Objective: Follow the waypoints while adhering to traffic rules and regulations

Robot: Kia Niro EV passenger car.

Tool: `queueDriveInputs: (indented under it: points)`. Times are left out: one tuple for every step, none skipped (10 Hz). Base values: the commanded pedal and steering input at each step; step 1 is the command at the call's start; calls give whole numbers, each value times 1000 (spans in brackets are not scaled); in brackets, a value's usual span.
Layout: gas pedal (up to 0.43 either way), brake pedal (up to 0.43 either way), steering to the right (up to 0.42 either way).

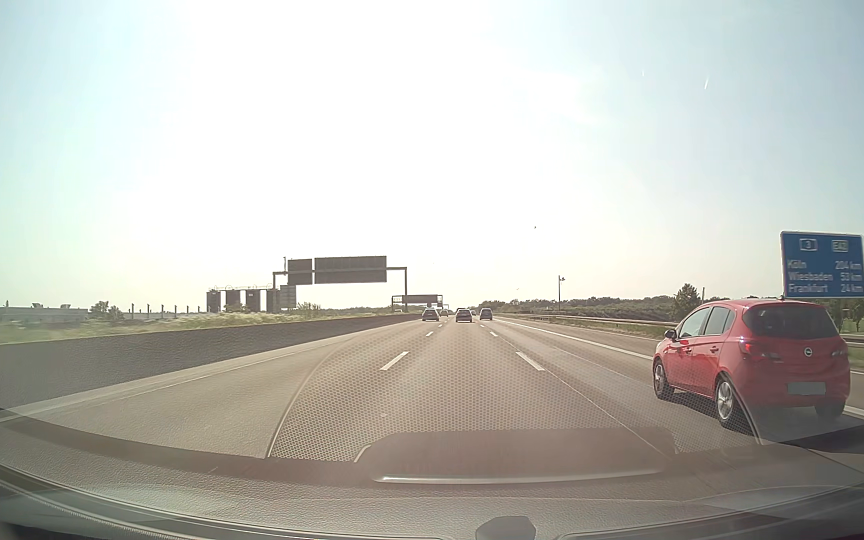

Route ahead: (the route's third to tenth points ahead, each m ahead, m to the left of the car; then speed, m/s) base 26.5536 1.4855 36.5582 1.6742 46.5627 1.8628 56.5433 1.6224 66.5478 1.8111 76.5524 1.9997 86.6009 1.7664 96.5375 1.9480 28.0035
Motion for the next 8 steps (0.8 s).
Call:
queueDriveInputs:
  points:
    - [220, 30, -1]
    - [220, 24, 0]
    - [220, 24, 0]
    - [220, 24, -1]
    - [220, 24, -1]
    - [220, 24, -1]
    - [220, 24, -1]
    - [220, 24, -1]
